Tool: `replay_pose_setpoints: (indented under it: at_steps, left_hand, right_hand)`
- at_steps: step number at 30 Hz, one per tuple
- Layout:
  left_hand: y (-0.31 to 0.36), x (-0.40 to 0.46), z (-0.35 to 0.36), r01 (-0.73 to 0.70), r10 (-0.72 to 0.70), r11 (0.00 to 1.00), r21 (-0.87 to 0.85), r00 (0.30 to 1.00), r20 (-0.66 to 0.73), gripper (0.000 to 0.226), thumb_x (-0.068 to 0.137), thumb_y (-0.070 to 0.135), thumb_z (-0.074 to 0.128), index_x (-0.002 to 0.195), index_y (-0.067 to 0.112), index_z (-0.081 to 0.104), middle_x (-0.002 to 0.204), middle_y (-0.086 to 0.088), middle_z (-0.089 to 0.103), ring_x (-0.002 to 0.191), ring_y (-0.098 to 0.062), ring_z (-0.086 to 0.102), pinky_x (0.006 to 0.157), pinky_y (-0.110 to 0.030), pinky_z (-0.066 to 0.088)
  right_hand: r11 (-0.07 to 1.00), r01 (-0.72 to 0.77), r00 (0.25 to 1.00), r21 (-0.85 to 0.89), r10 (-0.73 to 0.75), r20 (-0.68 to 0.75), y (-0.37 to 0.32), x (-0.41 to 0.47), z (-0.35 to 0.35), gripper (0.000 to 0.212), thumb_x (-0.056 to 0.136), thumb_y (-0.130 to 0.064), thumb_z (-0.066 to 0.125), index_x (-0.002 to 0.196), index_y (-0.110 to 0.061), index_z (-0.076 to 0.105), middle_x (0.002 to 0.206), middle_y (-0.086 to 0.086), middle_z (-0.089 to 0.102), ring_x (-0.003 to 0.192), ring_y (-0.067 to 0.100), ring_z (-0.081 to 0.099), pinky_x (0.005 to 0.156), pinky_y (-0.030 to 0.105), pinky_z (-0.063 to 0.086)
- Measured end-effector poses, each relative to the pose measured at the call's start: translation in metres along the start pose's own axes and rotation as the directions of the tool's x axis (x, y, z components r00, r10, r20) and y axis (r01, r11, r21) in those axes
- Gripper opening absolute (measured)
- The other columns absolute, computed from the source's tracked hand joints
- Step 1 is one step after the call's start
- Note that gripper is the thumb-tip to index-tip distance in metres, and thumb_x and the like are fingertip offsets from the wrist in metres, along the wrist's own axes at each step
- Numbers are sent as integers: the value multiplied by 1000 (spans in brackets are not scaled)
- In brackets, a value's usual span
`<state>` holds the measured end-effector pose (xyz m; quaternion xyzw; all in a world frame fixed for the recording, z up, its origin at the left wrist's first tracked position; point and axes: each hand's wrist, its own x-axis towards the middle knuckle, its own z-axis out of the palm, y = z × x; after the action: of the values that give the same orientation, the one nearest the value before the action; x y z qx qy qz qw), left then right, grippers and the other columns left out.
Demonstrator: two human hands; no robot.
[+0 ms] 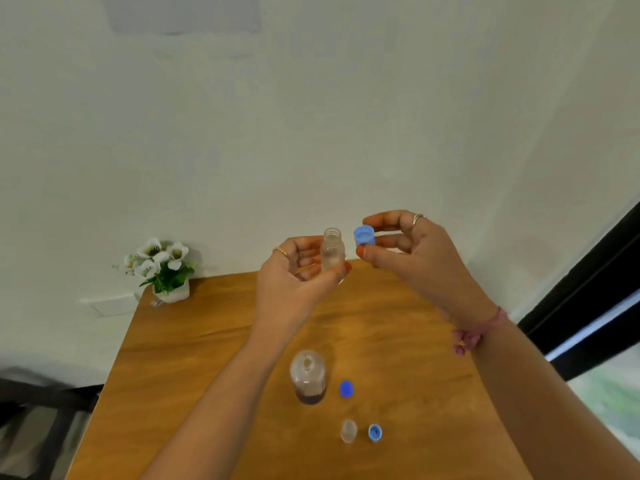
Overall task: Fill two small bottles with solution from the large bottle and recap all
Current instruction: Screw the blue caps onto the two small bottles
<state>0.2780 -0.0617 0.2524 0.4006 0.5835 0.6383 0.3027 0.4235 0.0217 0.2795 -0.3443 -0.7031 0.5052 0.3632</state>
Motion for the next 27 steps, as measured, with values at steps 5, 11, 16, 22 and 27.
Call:
replay_pose_setpoints:
  at_steps: [5, 11, 16, 22, 27]
  left_hand:
    - [26, 17, 14, -60, 60, 998, 16, 998, -17, 36, 69, 10, 82, 100, 17, 66, 93, 6, 73, 82, -2, 70, 65, -10, 52]
    - [45, 30, 29, -111, 113, 992, 62, 993, -29, 33, 71, 18, 81, 101, 25, 67, 93, 11, 73, 85, -2, 69, 68, -9, 52]
    - [54, 38, 39, -124, 130, 988, 87, 990, -63, 35, 72, 22, 81, 103, 26, 68, 95, 12, 73, 87, -4, 68, 70, -9, 53]
    - [62, 41, 46, -128, 133, 990, 63, 988, -75, 34, 71, 22, 82, 102, 25, 70, 93, 11, 74, 86, -1, 68, 66, -6, 51]
    - [64, 40, 51, -116, 119, 992, 46, 990, -75, 28, 71, 22, 82, 93, 32, 68, 86, 15, 73, 82, 3, 67, 62, -5, 49]
  right_hand:
    - [994, 100, 992, 36, -102, 78, -30, 21, -25, 32, 80, -10, 70, 111, -16, 66, 100, -3, 72, 87, 7, 69, 70, 15, 50]
    - [986, 166, 972, -32, -158, 172, -54, 38, -44, 34, 85, -12, 64, 115, -25, 63, 110, -8, 68, 94, 6, 67, 78, 17, 54]
    - [962, 248, 942, -111, -212, 262, -75, 50, -62, 34, 85, -10, 63, 116, -26, 62, 112, -7, 67, 94, 9, 67, 82, 20, 54]
    - [904, 349, 900, -249, -248, 359, -99, 62, -76, 33, 82, -13, 68, 112, -24, 61, 109, -8, 68, 94, 7, 68, 87, 22, 53]
    - [791, 445, 860, -419, -247, 446, -116, 72, -75, 32, 80, -19, 70, 110, -27, 64, 105, -17, 66, 95, 2, 65, 83, 13, 52]
